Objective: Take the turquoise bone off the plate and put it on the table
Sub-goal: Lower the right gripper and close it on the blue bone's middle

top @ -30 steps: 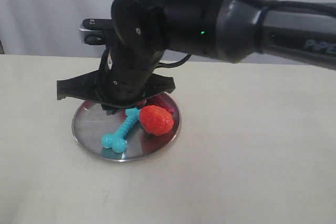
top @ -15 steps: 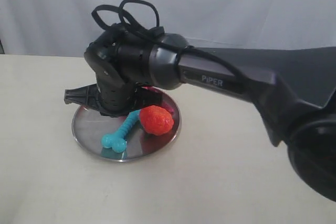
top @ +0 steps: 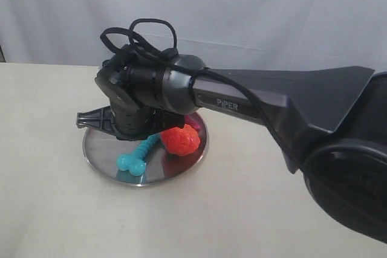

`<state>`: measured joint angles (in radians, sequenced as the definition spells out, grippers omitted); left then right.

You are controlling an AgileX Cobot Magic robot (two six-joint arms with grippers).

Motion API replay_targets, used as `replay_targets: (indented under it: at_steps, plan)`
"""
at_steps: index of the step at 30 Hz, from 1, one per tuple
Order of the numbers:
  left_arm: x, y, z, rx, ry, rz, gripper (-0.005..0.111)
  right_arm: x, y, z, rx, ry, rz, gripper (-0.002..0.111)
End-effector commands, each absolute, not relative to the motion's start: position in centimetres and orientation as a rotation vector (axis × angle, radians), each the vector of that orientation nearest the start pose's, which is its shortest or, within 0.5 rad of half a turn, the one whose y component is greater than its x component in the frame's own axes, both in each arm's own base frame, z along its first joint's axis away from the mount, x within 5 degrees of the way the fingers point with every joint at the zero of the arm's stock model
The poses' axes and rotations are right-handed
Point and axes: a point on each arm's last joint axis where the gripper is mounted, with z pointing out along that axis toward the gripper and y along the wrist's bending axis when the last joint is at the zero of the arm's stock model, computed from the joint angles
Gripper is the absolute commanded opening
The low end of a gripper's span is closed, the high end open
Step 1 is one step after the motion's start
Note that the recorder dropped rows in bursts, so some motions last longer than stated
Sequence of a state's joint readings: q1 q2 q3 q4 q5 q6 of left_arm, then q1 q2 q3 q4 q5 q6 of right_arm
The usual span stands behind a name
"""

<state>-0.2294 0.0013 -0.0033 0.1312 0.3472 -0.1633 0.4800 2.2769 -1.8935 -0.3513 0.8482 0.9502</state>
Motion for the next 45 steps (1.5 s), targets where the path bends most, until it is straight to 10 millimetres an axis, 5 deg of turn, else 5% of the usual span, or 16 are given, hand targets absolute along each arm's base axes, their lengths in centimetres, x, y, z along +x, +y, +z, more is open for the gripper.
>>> replay_targets:
  at_steps: [1,9,20,45]
  plan:
    - [5.3,-0.8,18.2,0.143,1.824,-0.152,0.0,45.4,20.8,18.5,0.38,2.574,0.057,0.001]
    - [5.3,-0.8,18.2,0.143,1.824,-0.152,0.0,45.4,20.8,18.5,0.381,2.574,0.058,0.05]
    - [5.3,-0.8,18.2,0.145,1.824,-0.151,0.0,45.7,20.5,18.6,0.481,2.521,0.038,0.051]
    - [5.3,-0.8,18.2,0.143,1.824,-0.152,0.0,46.7,20.6,12.0,0.583,2.519,-0.021,0.051]
